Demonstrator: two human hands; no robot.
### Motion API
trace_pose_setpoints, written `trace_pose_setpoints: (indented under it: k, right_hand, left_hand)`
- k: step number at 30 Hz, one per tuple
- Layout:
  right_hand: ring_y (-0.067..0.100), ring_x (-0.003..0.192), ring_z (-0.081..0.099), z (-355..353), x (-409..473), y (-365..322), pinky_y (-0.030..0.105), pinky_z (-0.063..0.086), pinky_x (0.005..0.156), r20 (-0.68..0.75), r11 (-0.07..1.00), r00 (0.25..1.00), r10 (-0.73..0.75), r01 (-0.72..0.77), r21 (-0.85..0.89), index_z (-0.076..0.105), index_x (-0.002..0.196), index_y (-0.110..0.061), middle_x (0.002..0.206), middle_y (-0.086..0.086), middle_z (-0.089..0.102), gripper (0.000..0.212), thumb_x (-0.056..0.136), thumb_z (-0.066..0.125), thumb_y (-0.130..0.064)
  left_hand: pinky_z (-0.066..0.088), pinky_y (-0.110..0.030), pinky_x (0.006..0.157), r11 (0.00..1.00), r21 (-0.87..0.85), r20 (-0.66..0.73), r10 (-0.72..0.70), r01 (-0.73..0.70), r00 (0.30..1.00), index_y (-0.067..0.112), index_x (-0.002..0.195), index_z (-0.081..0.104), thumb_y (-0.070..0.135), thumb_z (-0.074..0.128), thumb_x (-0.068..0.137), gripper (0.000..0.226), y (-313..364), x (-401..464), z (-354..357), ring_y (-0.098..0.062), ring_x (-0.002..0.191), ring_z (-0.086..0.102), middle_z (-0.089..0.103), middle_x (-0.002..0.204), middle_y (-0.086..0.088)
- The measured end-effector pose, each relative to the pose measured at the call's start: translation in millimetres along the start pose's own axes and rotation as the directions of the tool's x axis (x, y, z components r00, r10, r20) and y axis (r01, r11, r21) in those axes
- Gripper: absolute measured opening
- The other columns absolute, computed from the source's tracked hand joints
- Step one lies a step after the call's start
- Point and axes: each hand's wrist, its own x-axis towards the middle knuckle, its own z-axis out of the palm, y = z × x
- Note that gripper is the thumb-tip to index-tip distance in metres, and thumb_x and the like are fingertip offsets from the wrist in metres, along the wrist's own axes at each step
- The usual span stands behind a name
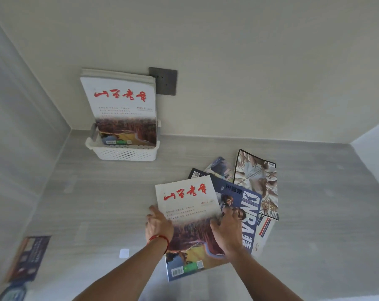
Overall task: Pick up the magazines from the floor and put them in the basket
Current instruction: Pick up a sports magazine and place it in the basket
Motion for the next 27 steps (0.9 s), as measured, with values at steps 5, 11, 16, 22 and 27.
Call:
trace_pose_setpoints:
  k: [5,11,16,22,27]
  right_hand:
    - [0.029,0.112,0.064,19.3,-2.1,-25.2,0.043,0.054,0.095,0.153,0.992,0.985,0.075,-0.089,0.084,0.053,0.129,-0.012,0.124,0.009,0.065,0.048,0.090,0.067,-0.037]
    - [0.016,0.087,0.065,16.7,-2.2,-70.8,0.037,0.054,0.080,0.130,0.947,0.991,-0.044,0.000,0.321,0.062,0.109,-0.017,0.099,-0.002,0.069,0.021,0.094,0.062,-0.032]
    - [0.009,0.077,0.071,-32.6,15.7,-148.3,0.030,0.055,0.072,-0.022,0.850,0.961,-0.277,0.256,0.460,0.067,0.085,-0.023,0.082,-0.009,0.076,0.009,0.094,0.066,-0.026]
    - [0.001,0.053,0.065,-94.6,48.0,-255.7,0.011,0.046,0.056,-0.253,0.768,0.859,-0.444,0.511,0.387,0.065,0.070,-0.021,0.060,-0.011,0.071,0.021,0.090,0.067,-0.025]
    - [0.018,0.070,0.074,-112.7,75.3,-317.2,0.033,0.061,0.076,-0.314,0.760,0.844,-0.435,0.531,0.375,0.069,0.079,-0.017,0.076,-0.002,0.077,0.019,0.091,0.062,-0.029]
  left_hand:
    - [0.050,-0.026,0.056,0.970,-0.201,0.031,0.144,-0.135,0.989,0.020,0.120,0.045,-0.003,0.043,0.095,0.034,-16.5,7.7,-38.3,-0.021,0.078,0.065,0.068,0.118,-0.014]
    - [0.054,-0.039,0.093,0.865,-0.334,-0.002,0.395,-0.373,0.919,0.017,0.119,0.054,0.000,0.056,0.094,0.030,-10.5,28.2,-120.7,-0.023,0.110,0.063,0.069,0.121,-0.005]
    - [0.058,-0.021,0.083,0.732,-0.512,-0.093,0.474,-0.450,0.876,0.027,0.118,0.056,-0.001,0.059,0.097,0.035,8.4,54.2,-207.2,-0.003,0.106,0.069,0.073,0.109,0.015]
    - [0.055,-0.041,0.079,0.669,-0.440,-0.304,0.518,-0.600,0.800,0.029,0.099,0.058,0.015,0.047,0.106,0.019,57.2,81.1,-297.7,-0.026,0.092,0.068,0.073,0.107,-0.008]
    - [0.059,-0.047,0.092,0.777,-0.189,-0.445,0.477,-0.600,0.758,0.021,0.111,0.063,0.022,0.050,0.104,0.015,81.1,114.1,-339.6,-0.030,0.106,0.070,0.073,0.119,-0.008]
